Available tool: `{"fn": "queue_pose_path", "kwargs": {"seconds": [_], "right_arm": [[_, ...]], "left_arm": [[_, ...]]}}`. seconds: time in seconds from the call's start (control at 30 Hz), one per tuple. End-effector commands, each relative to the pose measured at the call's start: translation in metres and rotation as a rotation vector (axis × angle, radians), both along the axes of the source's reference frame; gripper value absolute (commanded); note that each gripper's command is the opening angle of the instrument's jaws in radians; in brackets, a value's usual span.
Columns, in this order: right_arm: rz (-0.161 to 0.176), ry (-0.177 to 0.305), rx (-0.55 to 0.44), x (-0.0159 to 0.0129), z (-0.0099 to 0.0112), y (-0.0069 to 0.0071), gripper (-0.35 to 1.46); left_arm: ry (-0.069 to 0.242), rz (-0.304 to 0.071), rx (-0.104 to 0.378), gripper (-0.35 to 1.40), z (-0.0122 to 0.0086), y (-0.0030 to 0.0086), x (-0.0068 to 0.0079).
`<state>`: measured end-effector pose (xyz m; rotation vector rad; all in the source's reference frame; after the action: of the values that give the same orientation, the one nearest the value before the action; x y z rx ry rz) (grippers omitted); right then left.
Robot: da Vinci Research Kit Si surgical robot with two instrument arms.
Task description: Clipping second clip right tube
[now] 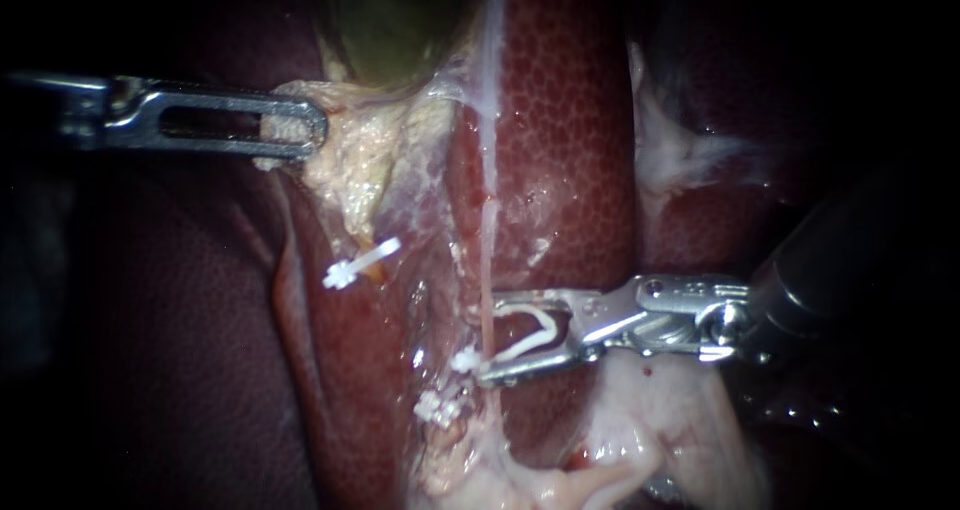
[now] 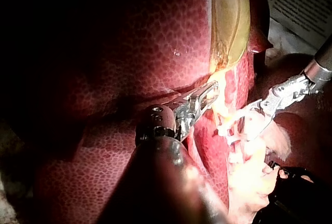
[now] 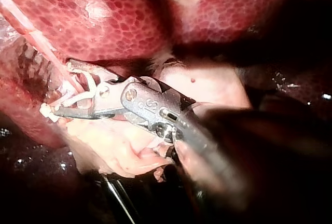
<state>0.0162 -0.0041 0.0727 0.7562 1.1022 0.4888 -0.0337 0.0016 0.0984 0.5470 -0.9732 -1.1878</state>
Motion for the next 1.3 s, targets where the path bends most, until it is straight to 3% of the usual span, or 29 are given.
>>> {"fn": "queue_pose_path", "kwargs": {"seconds": [0.03, 0.43, 0.57, 0.83, 1.3], "right_arm": [[0.004, 0.003, 0.010, 0.0002, 0.0001, -0.0001, 0.55], [-0.021, 0.037, 0.094, 0.0019, 0.0016, -0.0019, 0.40], [-0.034, 0.049, 0.094, 0.0018, 0.0016, -0.0019, 0.22], [-0.032, 0.051, 0.112, 0.0012, 0.0018, -0.0017, -0.35], [-0.046, 0.055, 0.149, 0.0008, 0.0019, -0.0015, -0.35]], "left_arm": [[0.001, 0.000, 0.000, -0.35, 0.0000, 0.0000, 0.0000], [0.001, -0.001, -0.001, -0.35, 0.0000, -0.0001, -0.0001], [0.001, -0.001, -0.001, -0.35, 0.0000, -0.0001, -0.0001], [0.001, -0.001, -0.001, -0.35, 0.0000, -0.0001, -0.0001], [0.001, -0.001, -0.001, -0.35, 0.0000, -0.0002, 0.0000]]}}
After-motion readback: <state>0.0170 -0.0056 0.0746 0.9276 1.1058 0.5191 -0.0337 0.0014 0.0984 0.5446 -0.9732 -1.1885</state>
